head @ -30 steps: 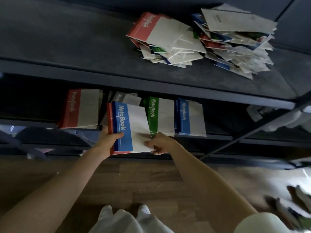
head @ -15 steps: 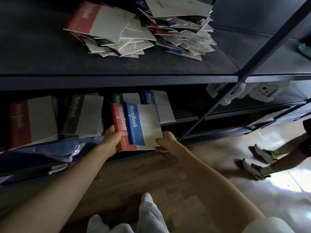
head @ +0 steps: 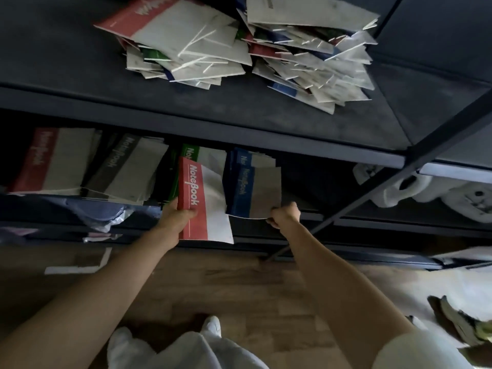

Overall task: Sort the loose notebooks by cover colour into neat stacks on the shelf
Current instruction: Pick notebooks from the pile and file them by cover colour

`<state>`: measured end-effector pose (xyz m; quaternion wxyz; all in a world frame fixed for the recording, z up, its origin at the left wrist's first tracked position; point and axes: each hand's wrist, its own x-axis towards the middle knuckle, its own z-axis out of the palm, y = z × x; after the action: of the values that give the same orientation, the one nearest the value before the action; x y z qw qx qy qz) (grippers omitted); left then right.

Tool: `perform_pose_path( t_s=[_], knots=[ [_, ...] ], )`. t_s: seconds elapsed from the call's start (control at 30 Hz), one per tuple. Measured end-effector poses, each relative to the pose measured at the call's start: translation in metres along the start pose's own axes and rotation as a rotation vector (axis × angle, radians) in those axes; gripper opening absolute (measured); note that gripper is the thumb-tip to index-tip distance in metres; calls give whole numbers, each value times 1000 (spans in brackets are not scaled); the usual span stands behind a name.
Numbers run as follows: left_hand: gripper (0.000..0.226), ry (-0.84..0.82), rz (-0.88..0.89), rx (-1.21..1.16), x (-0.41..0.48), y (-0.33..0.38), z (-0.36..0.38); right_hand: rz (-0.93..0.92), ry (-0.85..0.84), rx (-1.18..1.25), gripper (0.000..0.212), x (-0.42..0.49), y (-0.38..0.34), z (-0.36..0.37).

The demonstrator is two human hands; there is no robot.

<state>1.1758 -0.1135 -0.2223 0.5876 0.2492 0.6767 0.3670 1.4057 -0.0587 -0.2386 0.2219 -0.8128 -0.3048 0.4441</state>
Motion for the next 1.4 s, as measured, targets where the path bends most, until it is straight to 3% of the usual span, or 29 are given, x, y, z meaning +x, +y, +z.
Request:
perform_pose_path(
  t_s=[0.33,0.53,0.73,0.9,1.07,1.17,1.3,1.4],
  knots=[
    [39,83,29,-118,8,-6,-6,-3,46,-114,32,29,-5,16],
    [45,-15,-130,-376,10,-3,-5,-5,45,-113,33,28,-7,19],
    [40,-84,-140,-503,7,7,-21,-82,-83,-642,55,0,-17,35],
    [38,-129,-133,-480,1,15,-69,-297,-115,-925,53,-30,-34,77],
    [32,-131,-84,-501,1,30,-143,-526,-216,-970,51,-74,-65,145],
    [28,-84,-54,-471,9,38,-195,-554,-227,-936,52,-101,-80,190],
    [53,-61,-48,-383,24,35,-257,-524,-227,-920,52,-131,-93,245],
    [55,-30,-64,-395,37,33,-291,-510,-238,-952,47,-147,-96,279]
  ],
)
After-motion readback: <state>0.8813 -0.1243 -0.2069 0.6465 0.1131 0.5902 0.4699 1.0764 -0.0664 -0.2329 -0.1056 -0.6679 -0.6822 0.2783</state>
